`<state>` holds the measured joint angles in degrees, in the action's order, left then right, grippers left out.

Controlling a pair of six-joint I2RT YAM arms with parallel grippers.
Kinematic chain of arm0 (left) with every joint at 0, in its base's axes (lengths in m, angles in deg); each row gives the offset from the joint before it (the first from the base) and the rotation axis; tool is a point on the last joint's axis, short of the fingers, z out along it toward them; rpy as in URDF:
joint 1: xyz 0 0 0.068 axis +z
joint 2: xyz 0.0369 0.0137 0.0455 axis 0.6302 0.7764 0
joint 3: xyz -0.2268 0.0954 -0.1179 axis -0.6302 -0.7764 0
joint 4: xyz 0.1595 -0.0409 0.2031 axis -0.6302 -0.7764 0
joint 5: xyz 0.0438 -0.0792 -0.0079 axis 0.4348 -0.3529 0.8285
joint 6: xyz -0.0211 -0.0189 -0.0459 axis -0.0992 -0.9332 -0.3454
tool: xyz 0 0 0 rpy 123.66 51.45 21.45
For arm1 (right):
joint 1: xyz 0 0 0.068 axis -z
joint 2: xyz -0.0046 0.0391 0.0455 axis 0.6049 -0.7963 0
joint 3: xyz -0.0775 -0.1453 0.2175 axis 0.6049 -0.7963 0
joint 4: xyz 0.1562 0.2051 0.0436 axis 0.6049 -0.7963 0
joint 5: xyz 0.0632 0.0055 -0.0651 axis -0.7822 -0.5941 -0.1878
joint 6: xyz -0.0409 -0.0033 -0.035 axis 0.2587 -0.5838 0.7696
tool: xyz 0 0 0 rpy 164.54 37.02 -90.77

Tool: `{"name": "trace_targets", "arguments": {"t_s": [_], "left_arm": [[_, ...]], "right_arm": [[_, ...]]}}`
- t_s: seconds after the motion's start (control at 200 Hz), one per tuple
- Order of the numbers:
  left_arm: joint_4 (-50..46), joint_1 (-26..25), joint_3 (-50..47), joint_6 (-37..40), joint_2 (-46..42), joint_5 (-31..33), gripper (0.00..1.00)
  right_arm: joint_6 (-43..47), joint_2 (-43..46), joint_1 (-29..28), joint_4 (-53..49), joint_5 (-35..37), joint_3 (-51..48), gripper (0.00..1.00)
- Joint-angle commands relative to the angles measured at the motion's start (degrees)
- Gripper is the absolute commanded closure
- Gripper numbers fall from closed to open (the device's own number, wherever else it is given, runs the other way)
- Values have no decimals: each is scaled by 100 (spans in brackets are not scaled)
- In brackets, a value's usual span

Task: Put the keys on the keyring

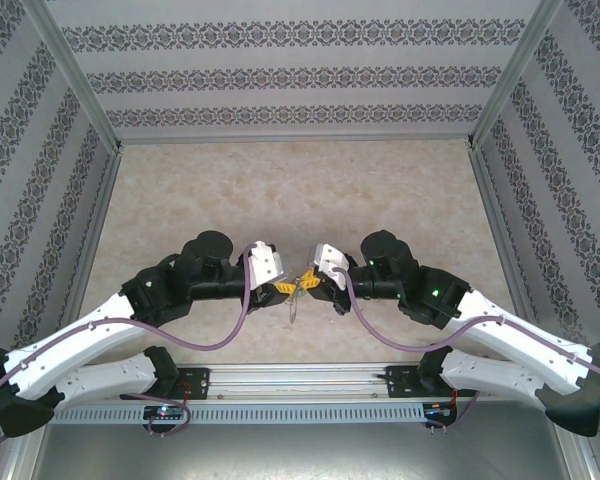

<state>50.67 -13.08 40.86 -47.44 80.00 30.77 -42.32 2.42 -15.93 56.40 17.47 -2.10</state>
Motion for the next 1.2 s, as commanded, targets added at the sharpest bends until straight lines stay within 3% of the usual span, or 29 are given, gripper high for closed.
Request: {"name": "trace_targets", "arguments": {"t_s": [0.0,0.19,0.325,0.435,0.729,0.914,1.194], "left_arm": [[-189,-68,206,176,97,-86,67],[-189,-110,226,213,246,-29,75],[-152,-112,223,222,256,-55,92],[-113,-121,178,213,252,-79,100],[520,-121,-200,18,-122,-378,100],[1346,-112,-638,-265,-524,-573,100],[2171,-95,-1012,-545,-634,-694,100]], "right_arm": [[128,-68,-37,6,41,212,100],[163,-135,-40,-59,21,256,100],[172,-116,-47,-90,12,244,100],[178,-134,-47,-125,16,247,100],[139,-24,-47,-34,-156,190,100],[58,193,-47,183,-347,54,82],[-11,217,-47,200,-408,36,81]]}}
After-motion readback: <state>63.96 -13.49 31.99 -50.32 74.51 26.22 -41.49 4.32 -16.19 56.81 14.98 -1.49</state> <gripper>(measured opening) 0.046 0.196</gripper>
